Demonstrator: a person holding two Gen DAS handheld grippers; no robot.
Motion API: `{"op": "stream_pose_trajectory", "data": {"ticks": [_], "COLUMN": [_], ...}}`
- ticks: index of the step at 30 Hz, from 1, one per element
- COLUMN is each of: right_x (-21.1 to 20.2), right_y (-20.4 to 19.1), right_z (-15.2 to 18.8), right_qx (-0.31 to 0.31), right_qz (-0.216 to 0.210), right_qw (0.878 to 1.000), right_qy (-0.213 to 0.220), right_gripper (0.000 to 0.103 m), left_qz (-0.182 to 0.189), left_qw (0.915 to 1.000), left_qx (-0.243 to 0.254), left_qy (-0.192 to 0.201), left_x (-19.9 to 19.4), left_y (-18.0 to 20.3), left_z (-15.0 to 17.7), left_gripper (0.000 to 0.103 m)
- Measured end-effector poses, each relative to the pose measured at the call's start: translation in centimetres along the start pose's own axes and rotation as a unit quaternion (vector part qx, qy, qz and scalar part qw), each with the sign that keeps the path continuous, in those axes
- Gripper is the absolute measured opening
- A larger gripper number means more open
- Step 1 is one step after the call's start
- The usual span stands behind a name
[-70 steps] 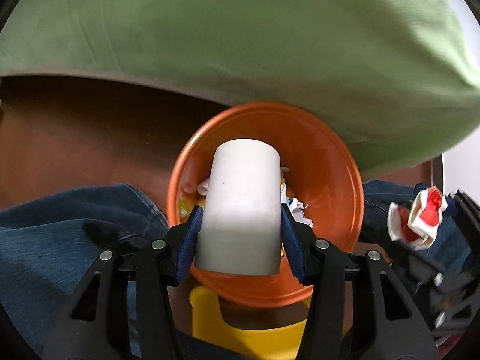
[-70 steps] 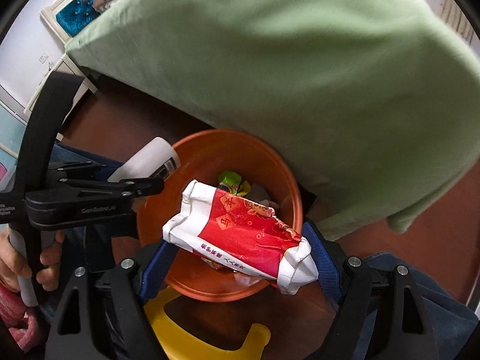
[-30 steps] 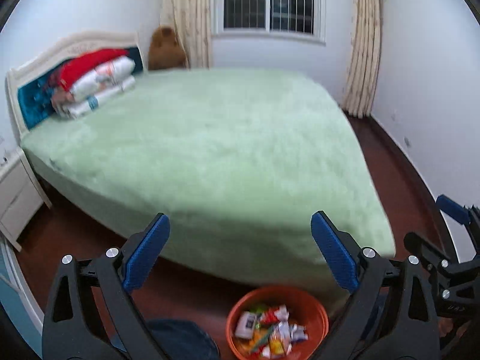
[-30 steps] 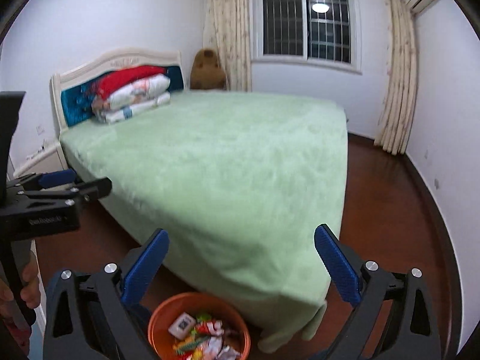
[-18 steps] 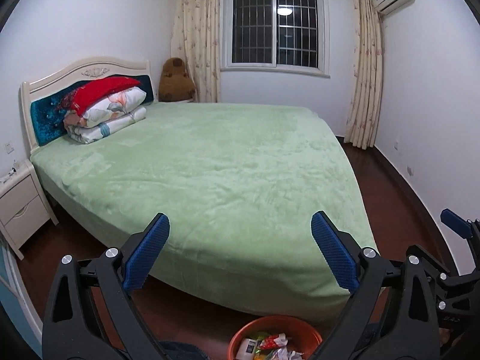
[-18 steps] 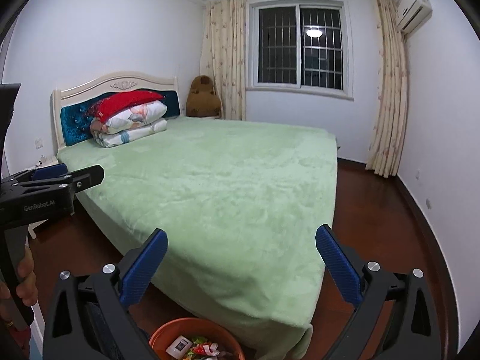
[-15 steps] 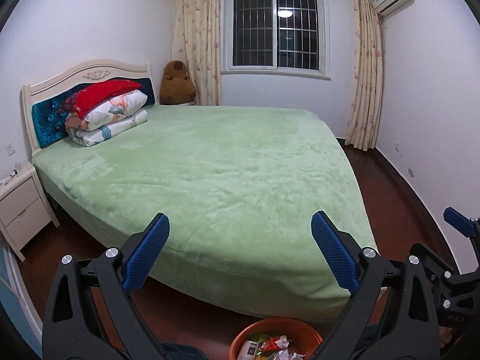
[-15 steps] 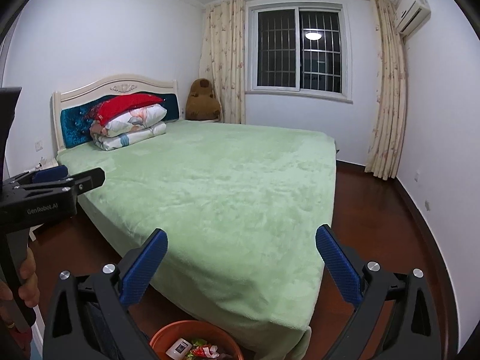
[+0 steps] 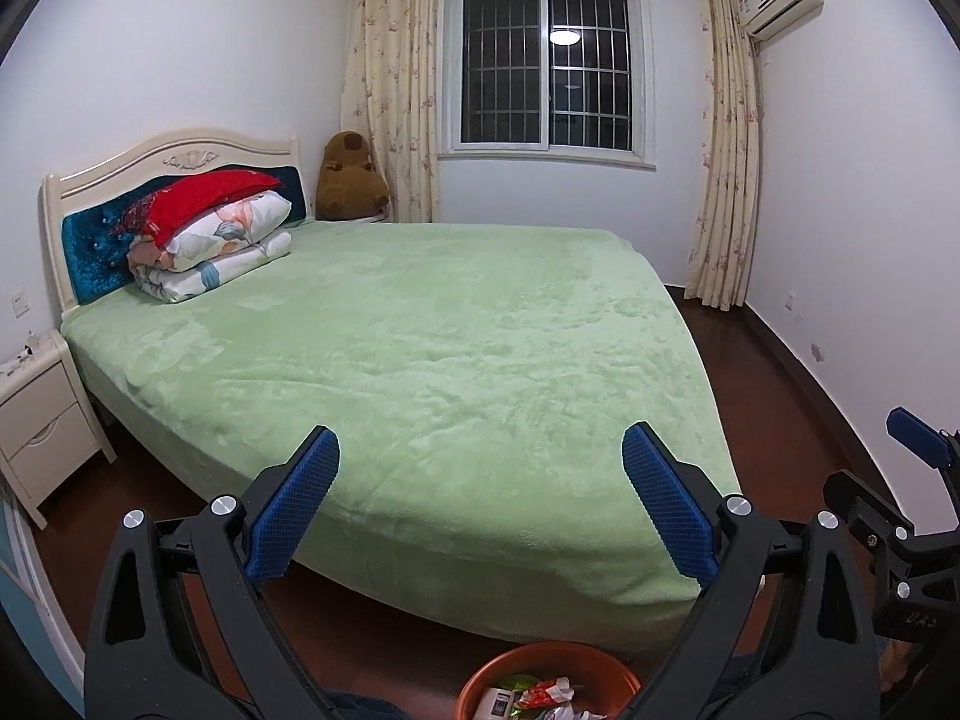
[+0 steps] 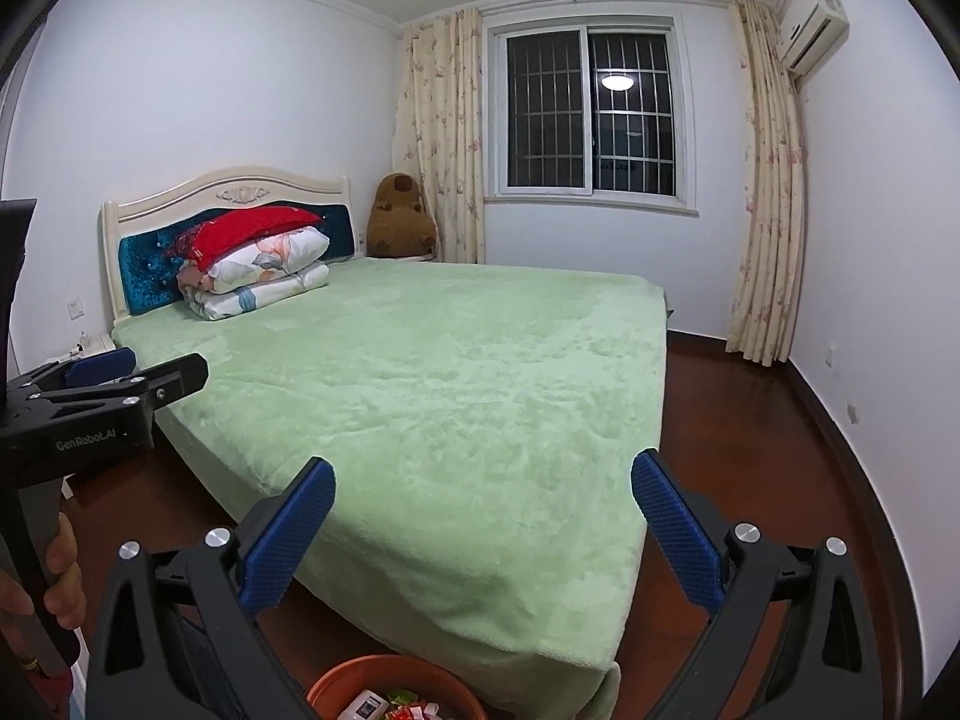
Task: Collect trash
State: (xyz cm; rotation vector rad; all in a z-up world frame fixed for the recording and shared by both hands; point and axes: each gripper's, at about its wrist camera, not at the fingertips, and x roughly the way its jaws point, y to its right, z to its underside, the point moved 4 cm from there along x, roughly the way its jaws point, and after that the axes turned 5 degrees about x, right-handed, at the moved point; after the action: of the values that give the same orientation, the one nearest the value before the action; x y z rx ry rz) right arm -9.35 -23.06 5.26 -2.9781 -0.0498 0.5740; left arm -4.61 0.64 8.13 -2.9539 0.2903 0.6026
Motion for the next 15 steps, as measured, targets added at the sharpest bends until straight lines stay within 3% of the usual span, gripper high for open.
{"op": "stream_pose_trajectory", "data": {"ticks": [15], "right_x": [-0.32], "right_y": [0.36], "right_z": [-0.11], "right_qx": [0.004], "right_qz": [-0.001], "right_qw": [1.000], "right_qy": [0.001], "right_gripper": [0.097], "left_qz": [0.005], "left_qw": [1.0000], "left_qx": [-0.001], "left_qy": [-0.002], "left_x": [-0.23], "left_y": [0.00], "left_z": [-0.14], "left_gripper": [0.093]}}
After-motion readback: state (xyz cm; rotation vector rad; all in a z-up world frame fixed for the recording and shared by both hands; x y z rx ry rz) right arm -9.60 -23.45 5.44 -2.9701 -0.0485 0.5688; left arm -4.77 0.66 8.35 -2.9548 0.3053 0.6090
